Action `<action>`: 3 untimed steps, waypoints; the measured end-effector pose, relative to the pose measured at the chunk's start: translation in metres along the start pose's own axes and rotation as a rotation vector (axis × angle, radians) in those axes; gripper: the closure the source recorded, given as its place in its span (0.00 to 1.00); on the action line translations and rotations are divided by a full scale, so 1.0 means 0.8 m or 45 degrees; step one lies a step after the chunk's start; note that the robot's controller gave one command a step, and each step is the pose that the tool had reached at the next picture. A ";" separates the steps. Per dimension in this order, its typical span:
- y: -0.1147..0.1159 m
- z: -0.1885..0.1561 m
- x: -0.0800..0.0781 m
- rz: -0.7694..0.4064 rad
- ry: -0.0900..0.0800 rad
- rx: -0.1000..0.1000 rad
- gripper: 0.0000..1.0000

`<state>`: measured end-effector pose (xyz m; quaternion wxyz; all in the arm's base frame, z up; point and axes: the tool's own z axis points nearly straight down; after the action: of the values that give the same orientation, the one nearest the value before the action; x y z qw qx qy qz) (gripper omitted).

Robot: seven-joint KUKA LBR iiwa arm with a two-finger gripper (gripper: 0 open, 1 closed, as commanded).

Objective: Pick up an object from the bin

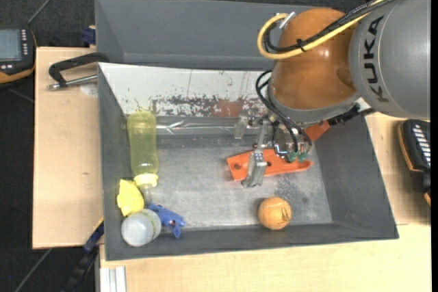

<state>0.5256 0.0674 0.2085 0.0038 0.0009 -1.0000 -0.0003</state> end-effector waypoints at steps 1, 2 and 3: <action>-0.001 -0.006 -0.002 0.002 -0.011 -0.001 0.00; -0.043 0.075 -0.022 0.011 -0.014 -0.002 0.00; -0.112 0.177 -0.030 0.049 -0.004 0.001 0.00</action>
Offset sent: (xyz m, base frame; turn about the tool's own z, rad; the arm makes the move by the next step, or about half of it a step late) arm 0.0307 -0.0749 -0.1385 0.0206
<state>0.5489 -0.0218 0.0665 0.0022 -0.0182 -0.9998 0.0000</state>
